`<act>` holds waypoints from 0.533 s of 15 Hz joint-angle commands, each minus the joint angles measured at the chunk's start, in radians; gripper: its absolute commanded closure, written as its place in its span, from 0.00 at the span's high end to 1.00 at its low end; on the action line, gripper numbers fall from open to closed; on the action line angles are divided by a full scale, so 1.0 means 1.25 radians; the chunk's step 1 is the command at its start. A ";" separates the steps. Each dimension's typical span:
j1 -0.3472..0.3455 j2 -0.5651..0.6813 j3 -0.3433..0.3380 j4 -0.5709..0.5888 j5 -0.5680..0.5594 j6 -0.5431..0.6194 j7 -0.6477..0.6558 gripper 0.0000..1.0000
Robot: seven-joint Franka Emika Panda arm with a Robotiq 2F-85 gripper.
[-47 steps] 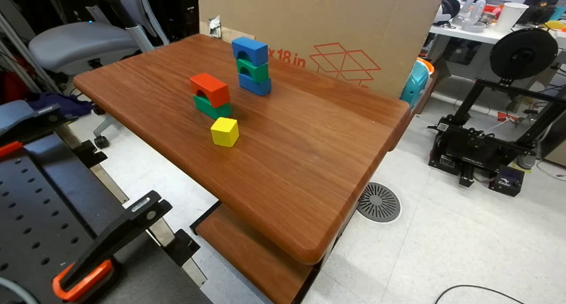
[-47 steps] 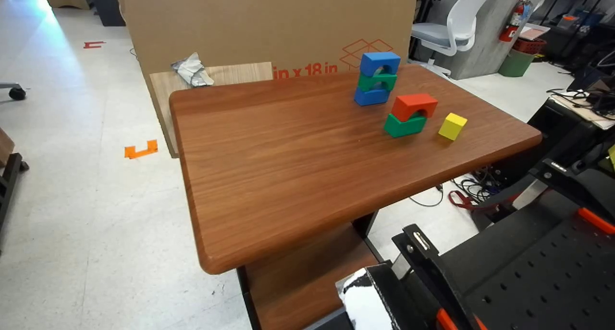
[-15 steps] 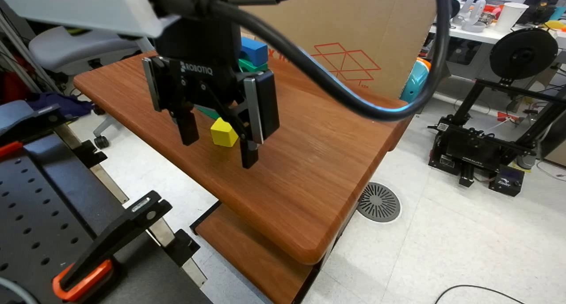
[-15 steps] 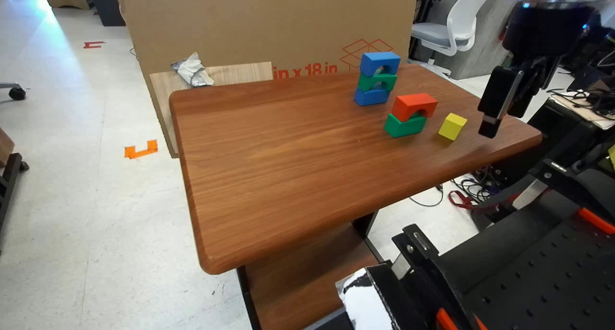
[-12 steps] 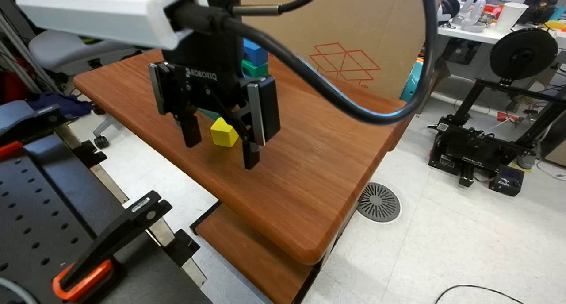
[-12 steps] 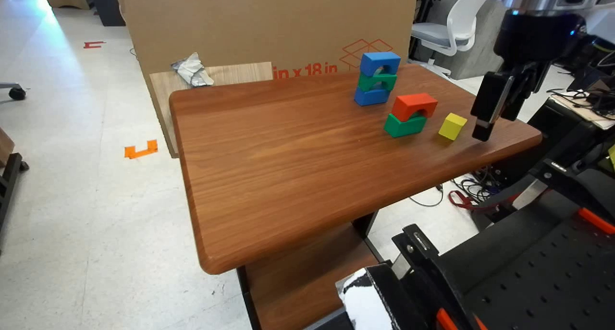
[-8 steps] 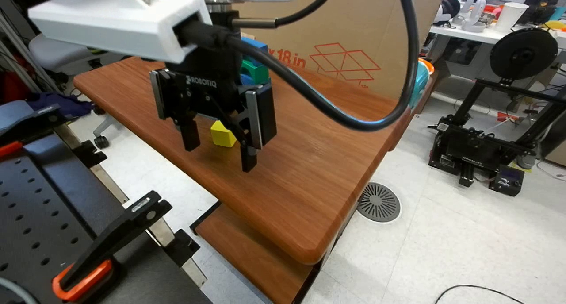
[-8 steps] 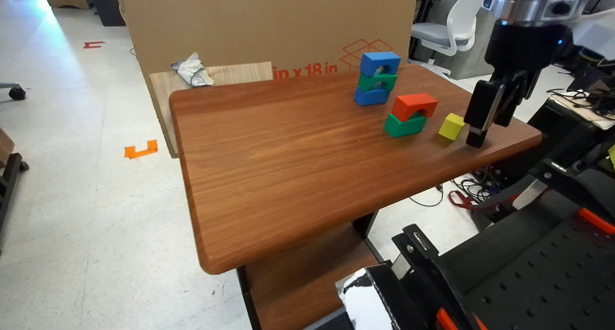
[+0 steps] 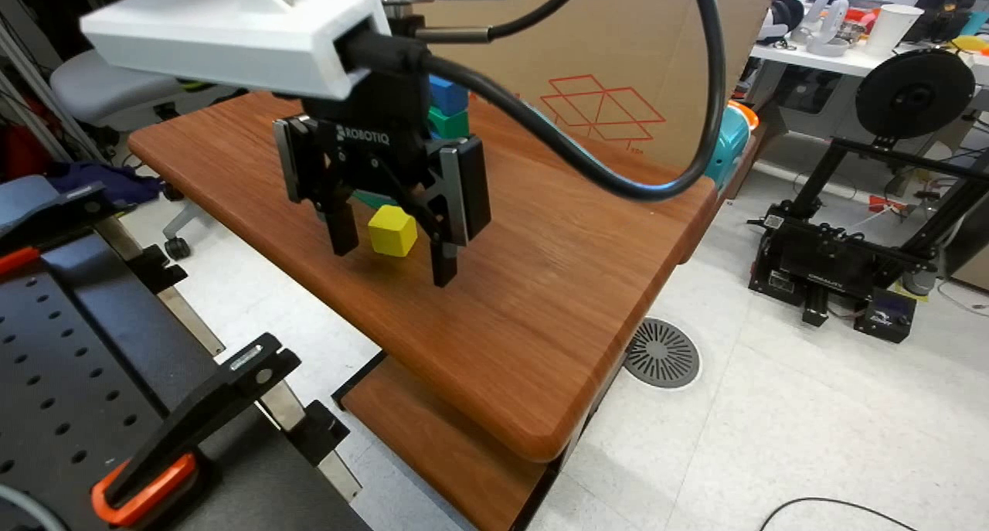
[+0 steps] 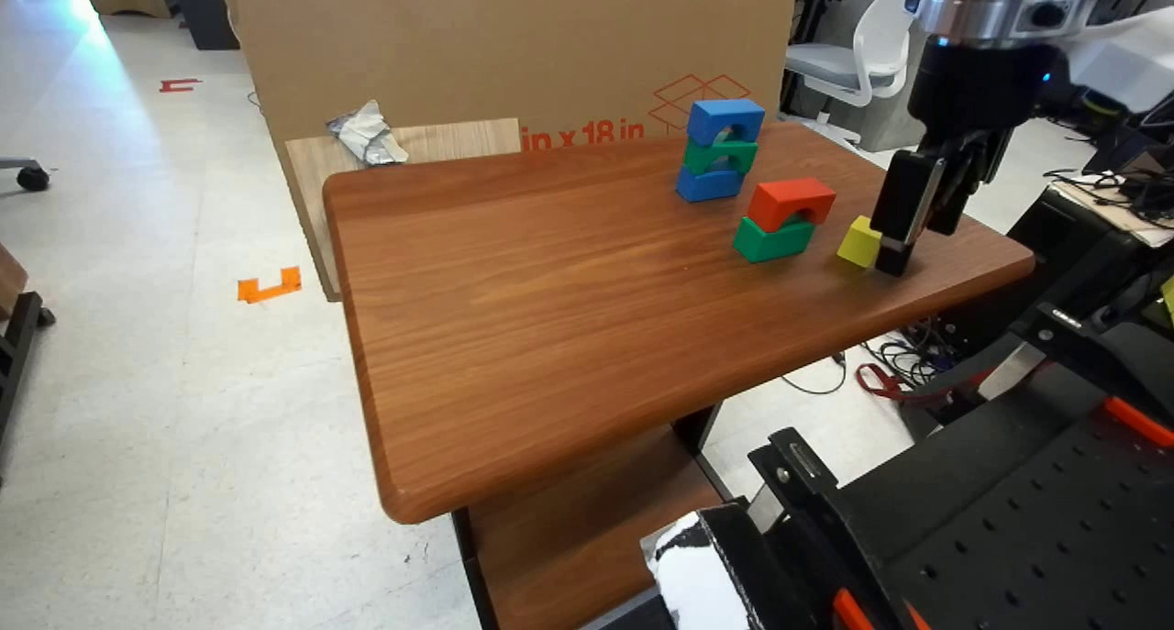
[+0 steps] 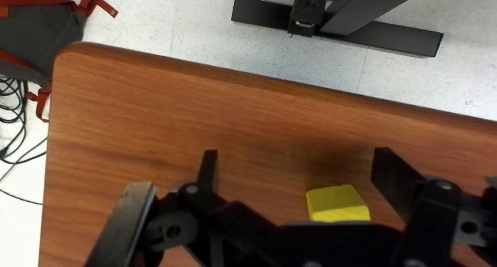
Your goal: Put the yellow block on top of the orange block
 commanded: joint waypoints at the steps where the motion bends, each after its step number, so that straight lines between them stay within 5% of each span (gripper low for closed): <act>1: 0.000 0.004 0.021 0.013 0.001 0.006 0.000 1.00; 4: 0.008 0.011 0.032 0.021 -0.001 0.003 0.004 1.00; 5: 0.010 0.012 0.036 0.022 -0.001 0.001 0.004 0.81; 8: 0.011 0.006 0.042 0.020 0.002 -0.001 0.000 0.58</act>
